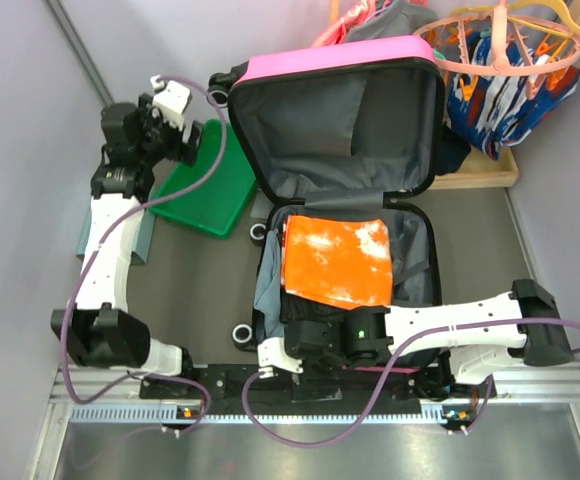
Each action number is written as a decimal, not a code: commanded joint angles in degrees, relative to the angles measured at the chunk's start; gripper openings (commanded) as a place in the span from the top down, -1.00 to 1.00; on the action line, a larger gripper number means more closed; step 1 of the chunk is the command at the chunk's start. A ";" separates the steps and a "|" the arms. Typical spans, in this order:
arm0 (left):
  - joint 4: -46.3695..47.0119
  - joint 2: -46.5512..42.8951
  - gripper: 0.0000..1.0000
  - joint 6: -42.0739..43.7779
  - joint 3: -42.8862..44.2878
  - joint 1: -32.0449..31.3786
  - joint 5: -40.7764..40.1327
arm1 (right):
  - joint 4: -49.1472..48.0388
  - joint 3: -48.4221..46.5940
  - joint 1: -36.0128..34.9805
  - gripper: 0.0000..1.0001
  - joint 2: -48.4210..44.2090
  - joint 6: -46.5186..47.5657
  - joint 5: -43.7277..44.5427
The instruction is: Open, take out, and arrange the luggage
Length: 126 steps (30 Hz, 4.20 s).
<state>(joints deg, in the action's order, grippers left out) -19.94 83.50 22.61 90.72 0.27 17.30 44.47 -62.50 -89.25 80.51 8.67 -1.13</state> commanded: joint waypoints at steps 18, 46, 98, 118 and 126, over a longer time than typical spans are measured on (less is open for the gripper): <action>-33.03 10.61 -0.75 50.45 -8.91 13.00 25.77 | -4.39 1.68 0.57 -0.97 -9.14 5.83 5.35; -37.51 24.26 0.76 82.68 -8.11 5.35 9.32 | -7.82 5.37 7.60 -0.97 -9.50 7.95 -0.98; -46.43 -15.74 -0.28 44.13 -36.34 3.24 16.35 | -14.67 2.03 36.48 -0.98 -13.98 -16.12 9.65; -16.73 -2.83 -0.04 -24.96 -10.56 -29.95 5.56 | -20.12 15.56 64.64 -0.97 -13.55 -47.16 8.77; -10.03 3.85 -0.15 -33.07 -14.51 -35.86 -1.47 | -22.58 18.91 65.70 -0.82 -11.17 -49.36 8.95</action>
<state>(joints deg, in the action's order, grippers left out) -36.58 85.91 -4.19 77.80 -33.78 21.21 25.21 -43.88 -24.60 67.53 -38.59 8.56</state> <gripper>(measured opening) 0.558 0.918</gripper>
